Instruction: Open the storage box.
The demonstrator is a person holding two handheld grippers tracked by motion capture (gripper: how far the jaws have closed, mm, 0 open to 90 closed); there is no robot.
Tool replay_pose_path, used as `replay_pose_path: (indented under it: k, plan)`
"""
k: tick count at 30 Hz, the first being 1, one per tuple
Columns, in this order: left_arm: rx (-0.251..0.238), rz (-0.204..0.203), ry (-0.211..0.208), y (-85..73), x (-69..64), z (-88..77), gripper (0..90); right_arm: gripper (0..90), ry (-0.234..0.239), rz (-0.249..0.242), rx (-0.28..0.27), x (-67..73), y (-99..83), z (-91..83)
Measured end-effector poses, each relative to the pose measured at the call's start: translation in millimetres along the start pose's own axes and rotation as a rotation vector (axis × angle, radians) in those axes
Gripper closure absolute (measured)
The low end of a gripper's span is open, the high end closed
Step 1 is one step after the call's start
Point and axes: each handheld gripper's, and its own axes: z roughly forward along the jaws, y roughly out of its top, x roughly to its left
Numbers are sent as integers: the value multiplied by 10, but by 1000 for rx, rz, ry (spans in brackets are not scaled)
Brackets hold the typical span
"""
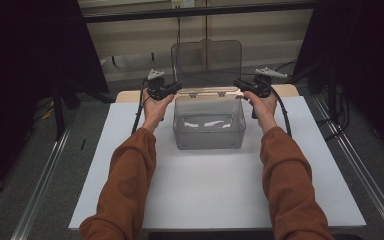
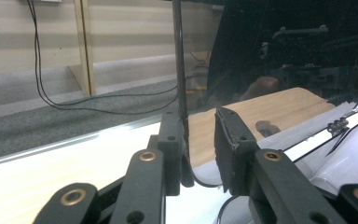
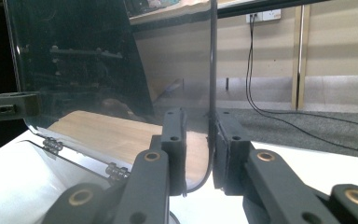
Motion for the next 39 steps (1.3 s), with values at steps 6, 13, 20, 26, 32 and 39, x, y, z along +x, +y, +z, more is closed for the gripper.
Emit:
replay_pose_path:
  k: [6,13,20,26,32,39]
  plan:
    - [16,-24,-3,11,16,14,731,758,-5,22,34,-9,43,22]
    - [53,-60,12,40,12,66,694,758,-12,94,67,-27,65,53]
    - [83,-97,2,49,46,91,689,759,-10,151,86,-62,64,85]
    - [101,-114,3,31,62,120,667,755,-14,191,102,-83,48,111]
    - [117,-125,15,6,68,142,643,746,-21,227,123,-103,24,130]
    - [136,-145,13,3,82,145,636,737,-25,251,128,-116,-3,149]
